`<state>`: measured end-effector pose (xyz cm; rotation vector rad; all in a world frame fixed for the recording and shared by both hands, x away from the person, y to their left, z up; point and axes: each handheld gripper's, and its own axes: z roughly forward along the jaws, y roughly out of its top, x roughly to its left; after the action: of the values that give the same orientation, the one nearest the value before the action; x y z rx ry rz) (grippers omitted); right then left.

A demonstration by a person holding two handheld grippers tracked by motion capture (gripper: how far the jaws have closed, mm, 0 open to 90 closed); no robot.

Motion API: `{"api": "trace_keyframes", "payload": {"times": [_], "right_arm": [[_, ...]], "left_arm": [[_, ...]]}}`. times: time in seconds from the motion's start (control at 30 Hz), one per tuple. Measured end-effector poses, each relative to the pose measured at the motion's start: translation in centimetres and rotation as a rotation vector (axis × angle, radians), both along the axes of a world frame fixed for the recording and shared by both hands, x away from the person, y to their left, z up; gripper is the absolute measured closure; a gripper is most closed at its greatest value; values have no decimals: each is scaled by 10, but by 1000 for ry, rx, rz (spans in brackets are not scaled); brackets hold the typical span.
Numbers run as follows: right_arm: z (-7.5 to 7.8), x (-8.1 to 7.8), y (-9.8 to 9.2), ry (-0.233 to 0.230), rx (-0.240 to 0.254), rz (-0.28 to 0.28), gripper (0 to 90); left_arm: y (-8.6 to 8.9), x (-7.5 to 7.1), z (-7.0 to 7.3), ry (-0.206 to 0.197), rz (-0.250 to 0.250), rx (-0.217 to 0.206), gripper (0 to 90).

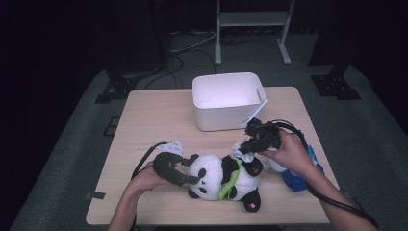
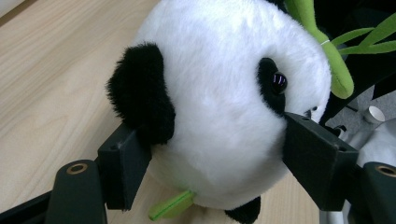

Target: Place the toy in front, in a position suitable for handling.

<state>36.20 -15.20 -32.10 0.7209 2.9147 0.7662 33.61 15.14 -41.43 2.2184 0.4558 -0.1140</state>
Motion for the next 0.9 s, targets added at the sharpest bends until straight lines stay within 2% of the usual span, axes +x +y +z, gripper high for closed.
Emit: {"api": "trace_keyframes", "payload": {"times": [0.13, 0.17, 0.37, 0.43, 0.5, 0.6, 0.7, 0.9], "right_arm": [[-3, 3, 27, 7, -9, 53, 824], [-3, 3, 27, 7, -9, 53, 824], [-10, 4, 59, 26, 7, 114, 824], [-10, 4, 63, 31, 10, 121, 824], [-11, 5, 77, 26, 1, 146, 824], [-10, 6, 85, 26, 4, 158, 824], [-8, 8, 98, 32, 33, 181, 824], [-9, 9, 115, 36, 38, 211, 823]], "left_arm": [[-1, -1, 1, -6, -1, 7, 257], [-1, -1, 1, -7, -1, 7, 257], [-2, -2, 2, -11, -4, 14, 257], [-2, -2, 3, -10, -4, 15, 257], [-1, -2, 2, -9, -7, 18, 257], [-1, -1, 2, -8, -9, 17, 257], [-2, -2, 3, -11, -9, 16, 257], [-1, -2, 2, -14, -10, 15, 257]]}}
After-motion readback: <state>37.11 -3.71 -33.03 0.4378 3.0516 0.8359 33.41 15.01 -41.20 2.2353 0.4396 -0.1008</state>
